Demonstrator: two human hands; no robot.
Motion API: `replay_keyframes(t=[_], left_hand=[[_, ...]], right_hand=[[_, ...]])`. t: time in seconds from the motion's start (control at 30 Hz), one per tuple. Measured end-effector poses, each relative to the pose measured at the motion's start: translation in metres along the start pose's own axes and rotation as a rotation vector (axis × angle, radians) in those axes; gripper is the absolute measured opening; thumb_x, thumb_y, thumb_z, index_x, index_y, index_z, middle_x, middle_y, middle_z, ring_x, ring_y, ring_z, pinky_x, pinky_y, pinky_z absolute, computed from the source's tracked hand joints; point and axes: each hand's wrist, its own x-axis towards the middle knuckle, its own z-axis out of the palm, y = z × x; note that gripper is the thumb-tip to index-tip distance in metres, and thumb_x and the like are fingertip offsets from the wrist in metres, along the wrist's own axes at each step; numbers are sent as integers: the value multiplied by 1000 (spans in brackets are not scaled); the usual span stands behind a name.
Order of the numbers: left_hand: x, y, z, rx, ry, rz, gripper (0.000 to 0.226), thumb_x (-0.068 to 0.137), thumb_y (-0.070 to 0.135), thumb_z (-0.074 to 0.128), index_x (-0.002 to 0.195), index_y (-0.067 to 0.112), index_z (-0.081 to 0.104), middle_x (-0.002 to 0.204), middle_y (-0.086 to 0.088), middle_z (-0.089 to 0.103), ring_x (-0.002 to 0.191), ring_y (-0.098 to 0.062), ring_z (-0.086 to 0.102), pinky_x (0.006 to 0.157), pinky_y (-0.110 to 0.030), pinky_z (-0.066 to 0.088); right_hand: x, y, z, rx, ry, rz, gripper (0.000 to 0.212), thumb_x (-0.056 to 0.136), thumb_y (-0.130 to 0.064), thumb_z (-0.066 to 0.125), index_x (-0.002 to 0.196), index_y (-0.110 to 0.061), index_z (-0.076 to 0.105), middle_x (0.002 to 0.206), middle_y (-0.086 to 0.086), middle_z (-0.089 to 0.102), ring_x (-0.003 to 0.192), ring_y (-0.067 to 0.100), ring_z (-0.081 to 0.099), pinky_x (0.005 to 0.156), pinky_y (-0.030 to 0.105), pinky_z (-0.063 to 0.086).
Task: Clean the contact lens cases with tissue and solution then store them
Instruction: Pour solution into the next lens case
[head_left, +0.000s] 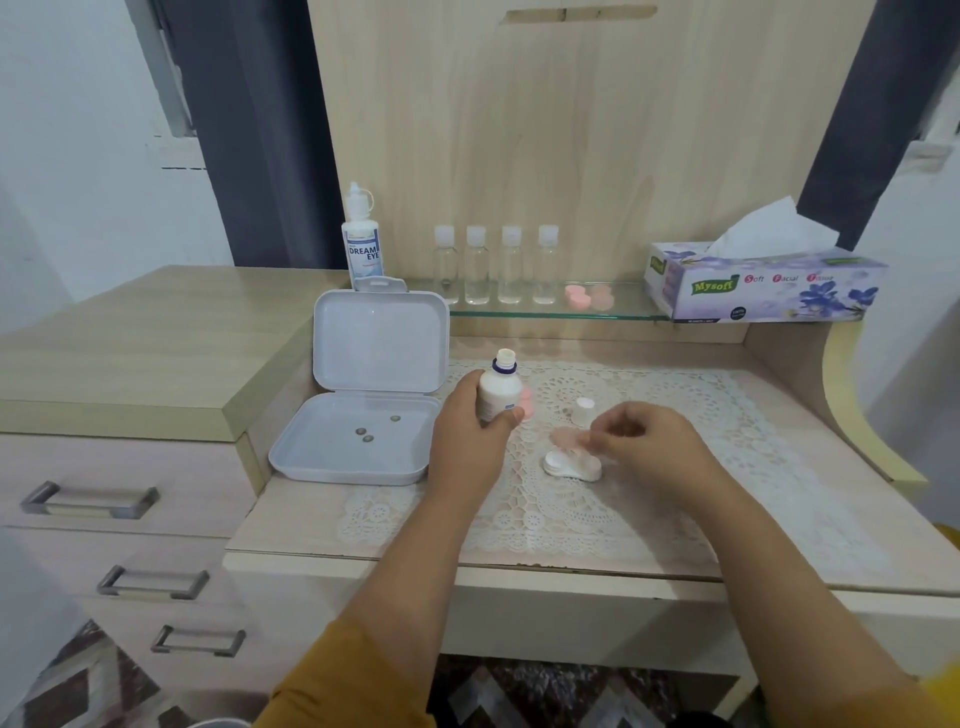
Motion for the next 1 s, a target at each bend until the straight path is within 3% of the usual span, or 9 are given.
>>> replay_keyframes(t=[0.1,0.23,0.43,0.53,0.6,0.77,1.0], left_hand=[[-1,0,-1,-9,-12,11,35,83,14,71,111,29,56,100,20,60,96,2,56,86,-24,46],[-2,1,-2,-15,-13,24,37,82,12,71,110,30,56,100,23,60,96,6,55,86,-22,46],[-1,-2,-1,-4,-49,63,38,80,13,73,112,29,59,106,19,63,100,4,56,87,-21,46],[-2,-1,0,24,-82,85,40,81,13,73,115,28,59,108,17,61,100,5,54,86,-13,42],[-3,1,0,44,-103,103,42,80,11,73,116,28,59,108,18,60,100,6,53,85,-9,40],[-5,-1,1,101,-122,131,50,78,11,75,123,25,59,115,12,60,109,-9,54,97,-33,45],[-6,-3,4,215,-150,180,59,75,14,78,129,25,57,125,10,59,117,-11,49,102,-40,42]], right_hand=[[-15,3,4,-150,-100,10,26,72,-34,83,91,-25,68,90,-7,62,77,3,57,59,15,38],[-16,9,9,-231,-62,-67,18,75,-35,80,88,-27,70,88,-12,62,79,1,56,63,16,36],[-18,21,10,111,10,-93,9,82,-28,74,89,-34,72,85,-9,67,70,3,56,66,12,45],[-19,23,6,374,57,-70,14,85,-23,72,95,-31,74,87,-2,68,80,13,59,79,29,48],[-21,22,3,456,104,-92,14,86,-21,71,96,-29,74,92,-6,72,86,11,64,82,28,50],[-19,21,3,515,134,-126,21,84,-16,72,104,-22,71,95,-11,74,84,2,66,78,16,51],[-18,24,5,494,141,-174,22,83,-14,73,104,-20,72,92,-3,72,81,2,64,73,11,49]])
